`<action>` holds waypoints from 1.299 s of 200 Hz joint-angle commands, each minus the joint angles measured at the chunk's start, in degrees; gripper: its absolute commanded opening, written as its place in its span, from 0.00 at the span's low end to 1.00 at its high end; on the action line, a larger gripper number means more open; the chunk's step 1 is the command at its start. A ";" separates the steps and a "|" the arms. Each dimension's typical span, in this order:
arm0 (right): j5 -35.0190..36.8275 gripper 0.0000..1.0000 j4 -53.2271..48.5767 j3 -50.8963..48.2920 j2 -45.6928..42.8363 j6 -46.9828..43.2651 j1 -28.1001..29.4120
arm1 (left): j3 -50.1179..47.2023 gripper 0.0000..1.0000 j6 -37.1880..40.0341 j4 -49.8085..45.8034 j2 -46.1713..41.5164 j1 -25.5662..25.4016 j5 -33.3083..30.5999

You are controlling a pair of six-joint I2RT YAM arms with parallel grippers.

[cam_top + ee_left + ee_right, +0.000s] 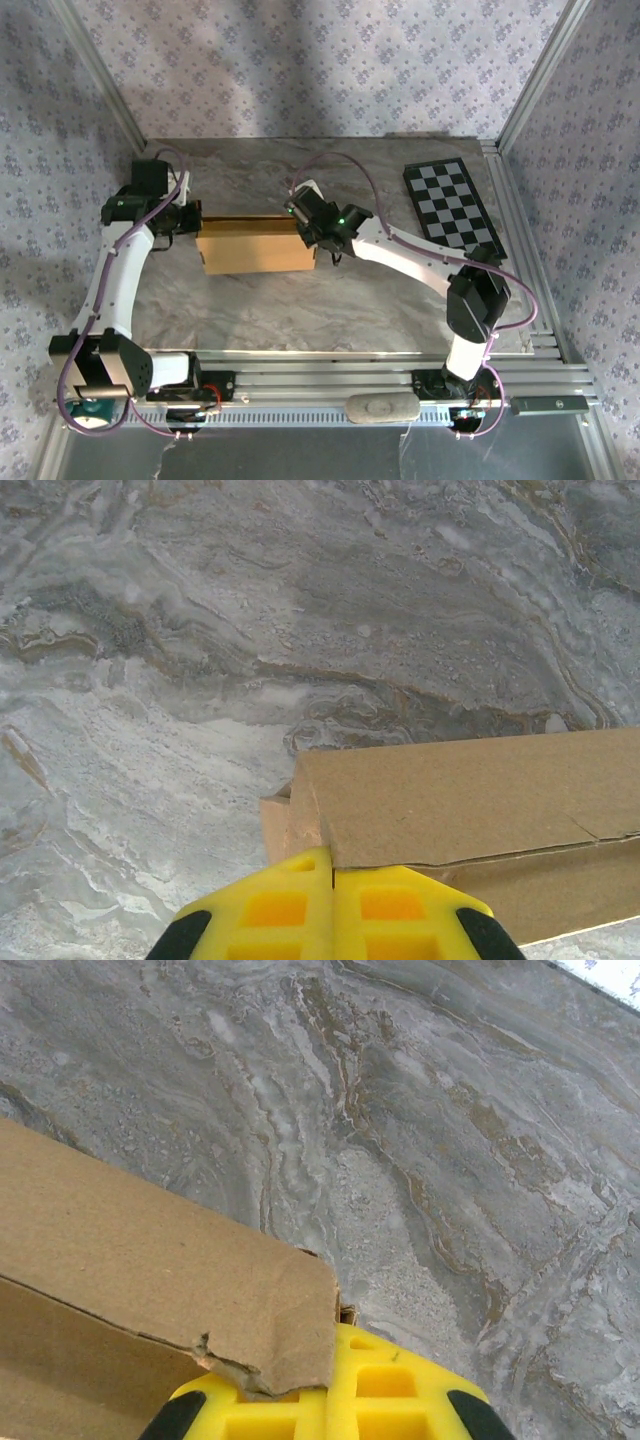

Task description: Fold the paper box

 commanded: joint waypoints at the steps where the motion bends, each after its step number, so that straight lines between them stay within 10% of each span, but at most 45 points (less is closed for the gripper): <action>1: -2.65 0.00 -4.98 1.98 0.82 0.19 -0.26 | 1.98 0.00 -2.12 -0.19 0.34 0.13 4.52; 260: -4.92 0.00 -12.59 10.67 6.58 2.86 -1.08 | 10.16 0.00 -4.87 -9.96 7.28 3.51 13.92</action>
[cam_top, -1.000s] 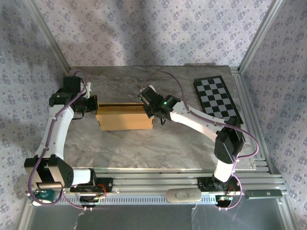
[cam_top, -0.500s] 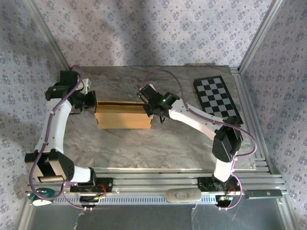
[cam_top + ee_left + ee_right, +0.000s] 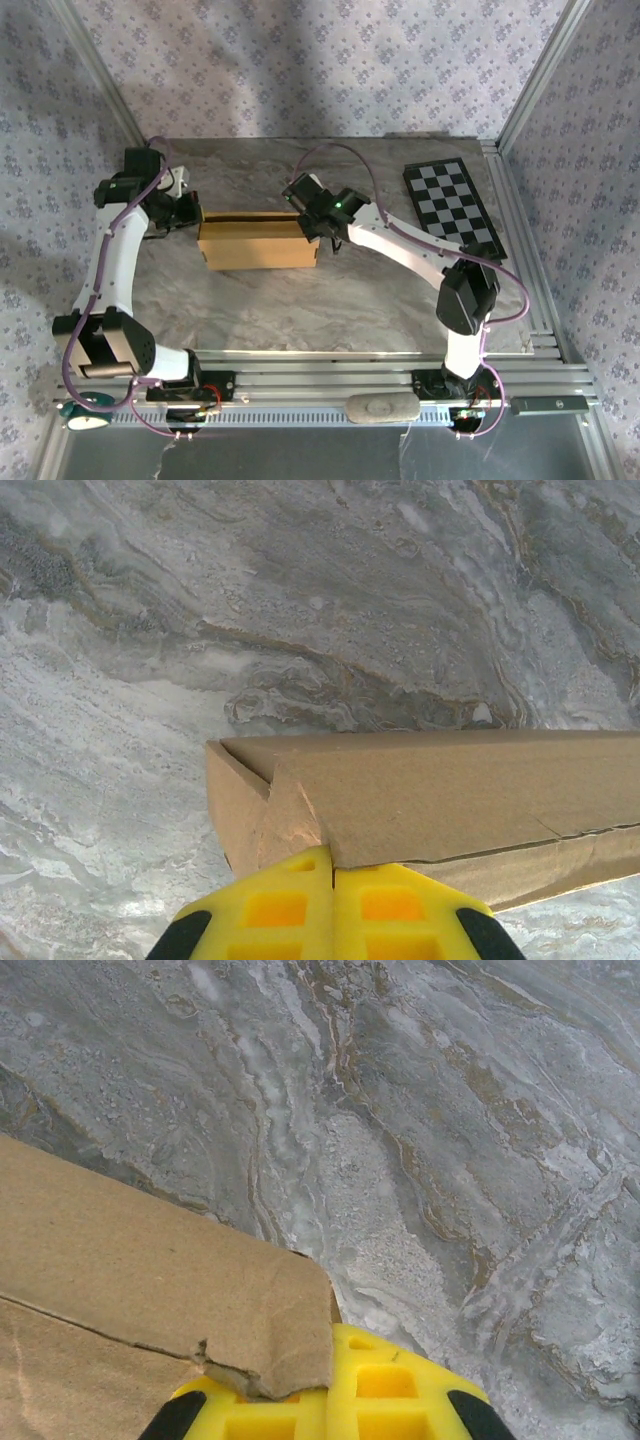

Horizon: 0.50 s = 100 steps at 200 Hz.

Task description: Fold the paper box

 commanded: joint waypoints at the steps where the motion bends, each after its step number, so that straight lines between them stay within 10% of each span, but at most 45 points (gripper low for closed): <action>1: -2.06 0.00 -1.15 0.83 2.20 1.38 0.67 | 2.23 0.00 -0.35 -1.77 0.90 0.13 5.19; 100: -2.37 0.00 -6.45 6.59 5.11 2.73 0.19 | 2.37 0.00 -2.81 -1.82 3.00 2.69 10.03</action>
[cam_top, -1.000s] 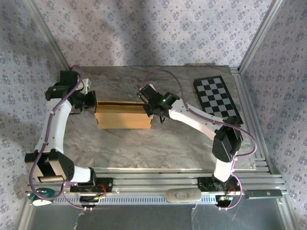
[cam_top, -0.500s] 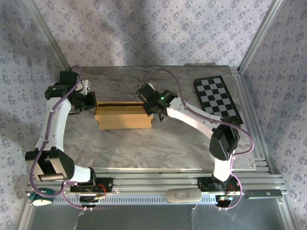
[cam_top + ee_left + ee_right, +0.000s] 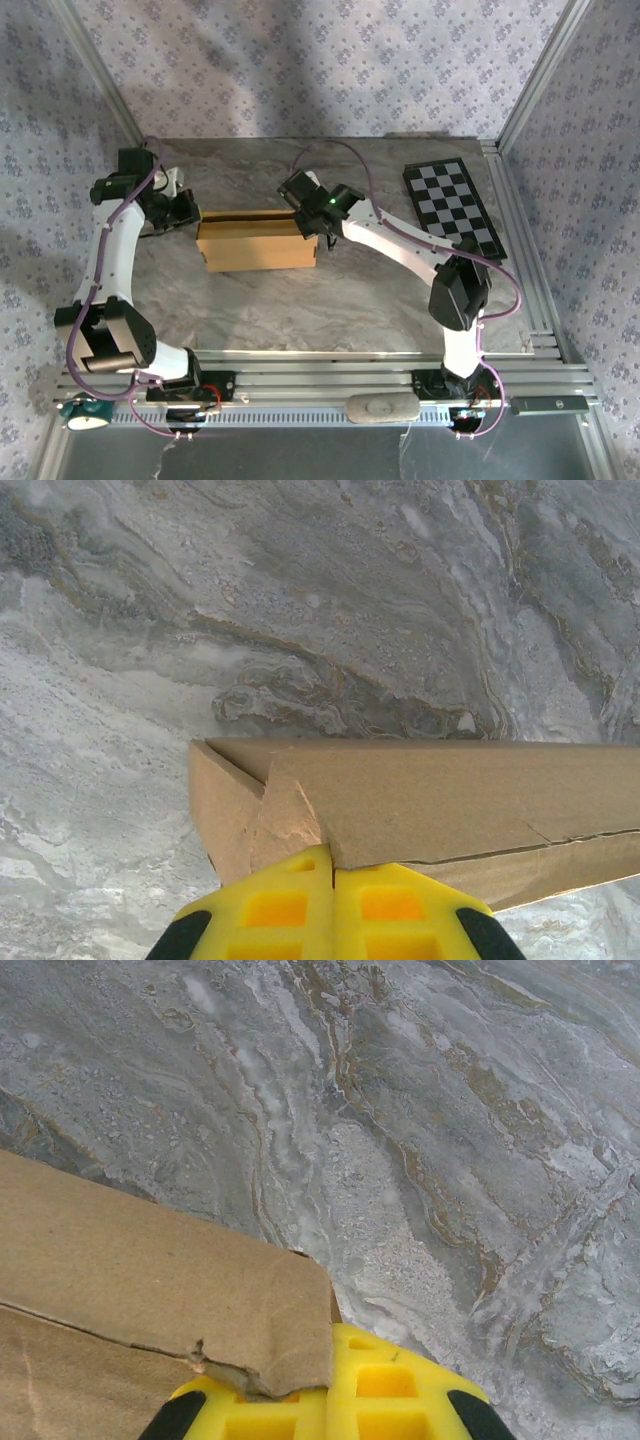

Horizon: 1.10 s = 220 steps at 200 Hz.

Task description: Fold the paper box

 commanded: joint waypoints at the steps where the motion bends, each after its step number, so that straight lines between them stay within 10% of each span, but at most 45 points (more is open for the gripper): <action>1: -2.74 0.00 -4.01 2.20 2.23 0.52 0.21 | 2.67 0.00 -0.91 -2.44 0.77 -0.34 5.61; 220: -7.64 0.00 -12.54 14.96 8.55 -0.72 -2.16 | 5.54 0.00 -0.60 -4.68 4.12 0.90 12.12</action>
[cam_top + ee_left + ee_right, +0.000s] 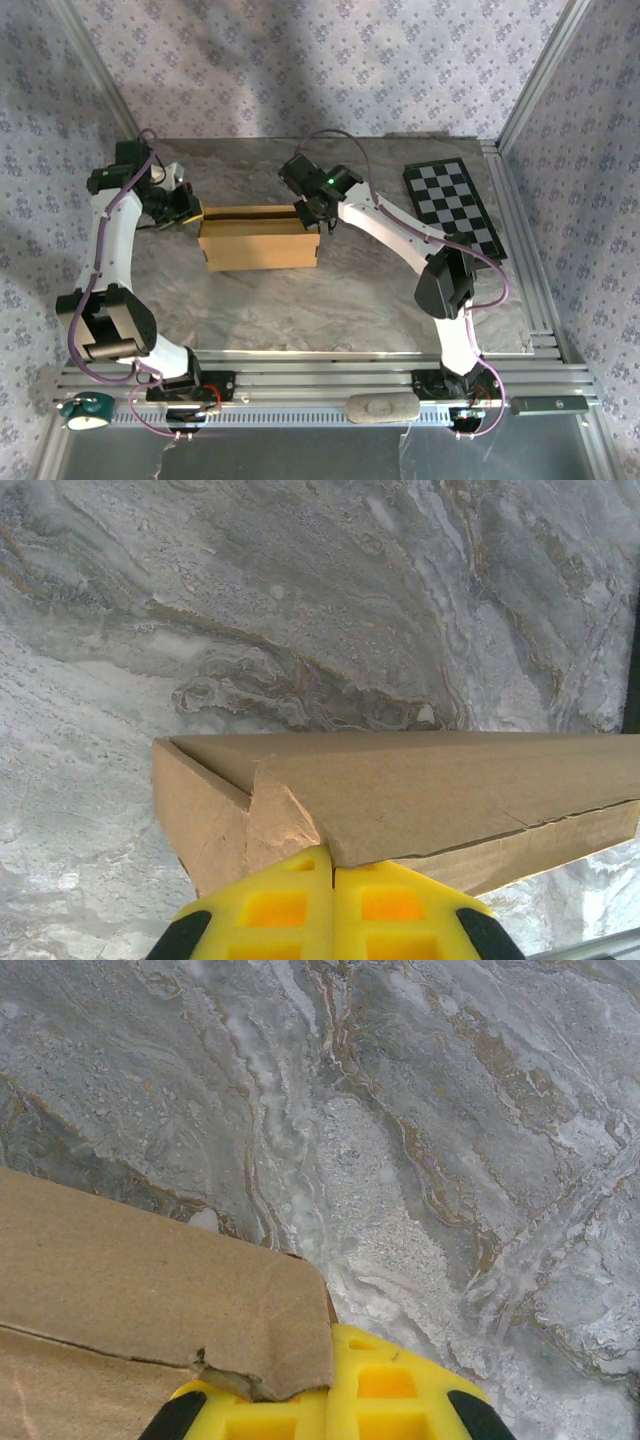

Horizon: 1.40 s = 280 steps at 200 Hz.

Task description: Fold the paper box

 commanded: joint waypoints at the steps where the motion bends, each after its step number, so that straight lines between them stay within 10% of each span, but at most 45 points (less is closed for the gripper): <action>1: -2.70 0.00 -1.10 1.94 1.96 -0.22 0.91 | 0.34 0.00 -0.16 -0.69 0.40 -0.34 6.94; 280: -3.30 0.00 -2.11 6.79 5.41 -2.80 -1.12 | -5.54 0.00 -1.54 3.17 -3.04 0.38 16.88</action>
